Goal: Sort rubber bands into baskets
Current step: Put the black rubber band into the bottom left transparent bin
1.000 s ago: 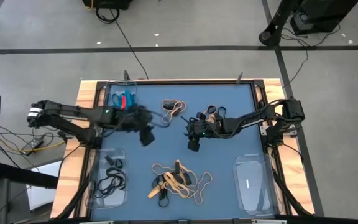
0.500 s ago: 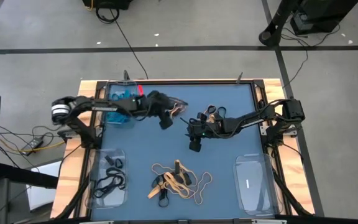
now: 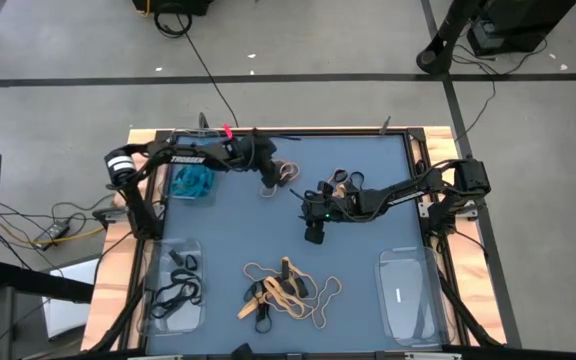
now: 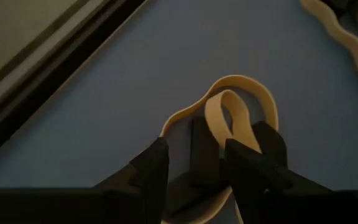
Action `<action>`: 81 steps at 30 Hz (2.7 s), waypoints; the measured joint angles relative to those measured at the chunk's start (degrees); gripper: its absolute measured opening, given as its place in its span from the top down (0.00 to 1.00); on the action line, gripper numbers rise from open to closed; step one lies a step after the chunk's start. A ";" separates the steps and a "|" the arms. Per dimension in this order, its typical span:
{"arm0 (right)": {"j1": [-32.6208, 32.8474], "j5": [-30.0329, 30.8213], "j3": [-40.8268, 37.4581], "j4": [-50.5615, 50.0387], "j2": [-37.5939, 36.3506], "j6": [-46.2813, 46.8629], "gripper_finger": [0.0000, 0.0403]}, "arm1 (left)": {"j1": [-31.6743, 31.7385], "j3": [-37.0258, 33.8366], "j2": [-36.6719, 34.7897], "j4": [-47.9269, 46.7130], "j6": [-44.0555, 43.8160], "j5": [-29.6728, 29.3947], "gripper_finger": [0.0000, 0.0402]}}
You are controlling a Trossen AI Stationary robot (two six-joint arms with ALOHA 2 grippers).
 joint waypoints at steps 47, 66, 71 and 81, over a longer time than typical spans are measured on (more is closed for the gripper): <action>0.00 -0.25 -0.02 -1.45 -0.02 -0.15 0.57 | 0.76 0.09 -2.72 -6.65 3.21 2.26 0.97; 0.00 -0.23 -0.02 -2.39 0.00 -0.13 0.57 | -17.70 0.11 -29.44 -43.16 -4.85 0.59 0.98; 0.00 -0.24 -0.02 -2.26 -0.02 -0.02 0.57 | -25.38 0.11 -32.17 -52.53 -12.30 0.49 0.98; 0.00 -0.25 -0.02 -1.38 0.00 0.00 0.57 | -38.35 0.11 -32.93 -62.11 -26.48 2.73 0.98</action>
